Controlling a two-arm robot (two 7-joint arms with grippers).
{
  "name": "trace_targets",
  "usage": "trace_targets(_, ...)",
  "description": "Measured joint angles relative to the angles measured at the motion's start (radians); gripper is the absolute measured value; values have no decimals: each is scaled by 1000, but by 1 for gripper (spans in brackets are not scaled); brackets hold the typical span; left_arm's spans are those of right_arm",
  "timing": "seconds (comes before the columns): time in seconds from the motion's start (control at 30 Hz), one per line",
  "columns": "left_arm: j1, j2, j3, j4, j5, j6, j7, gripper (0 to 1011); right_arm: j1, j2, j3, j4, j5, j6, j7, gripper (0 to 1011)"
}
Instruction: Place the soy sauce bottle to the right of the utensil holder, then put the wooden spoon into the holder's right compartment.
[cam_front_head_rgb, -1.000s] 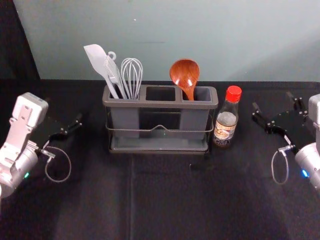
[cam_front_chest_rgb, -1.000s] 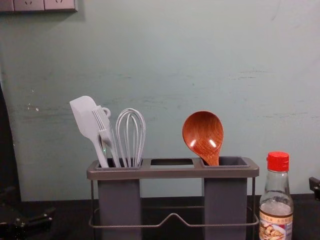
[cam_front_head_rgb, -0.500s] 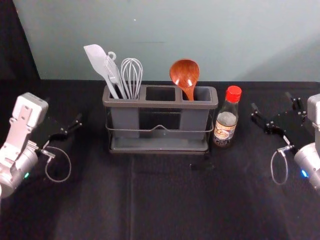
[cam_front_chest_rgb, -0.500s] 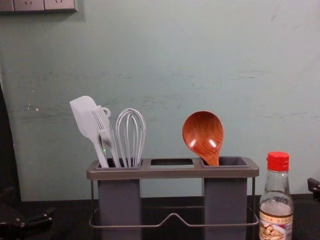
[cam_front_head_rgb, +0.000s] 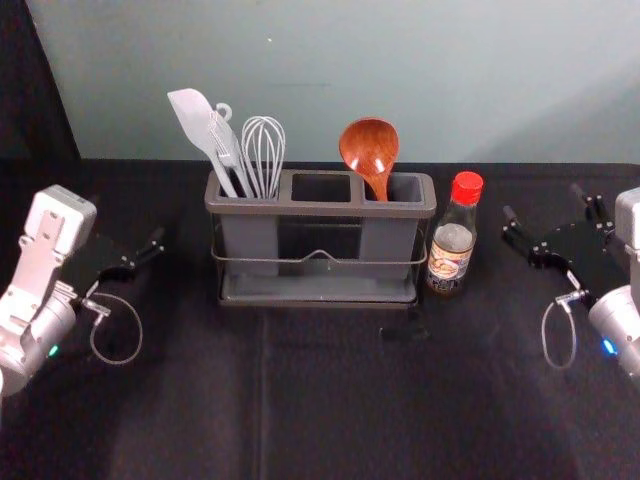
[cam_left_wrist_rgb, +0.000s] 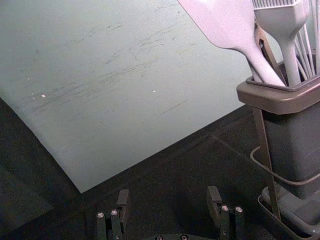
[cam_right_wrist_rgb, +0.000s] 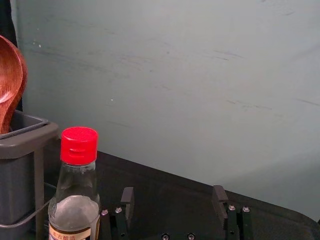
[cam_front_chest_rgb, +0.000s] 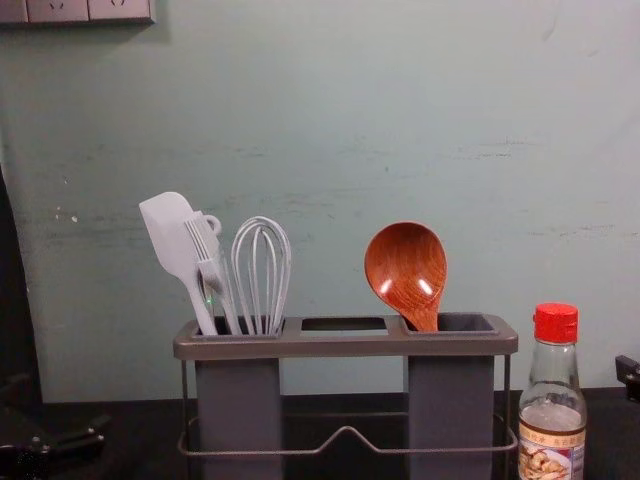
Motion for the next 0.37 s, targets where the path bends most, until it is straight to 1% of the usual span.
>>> trace_targets(0.37,0,0,0,0,0,0,0,1000,0,0,0,0,0,0,0,1002)
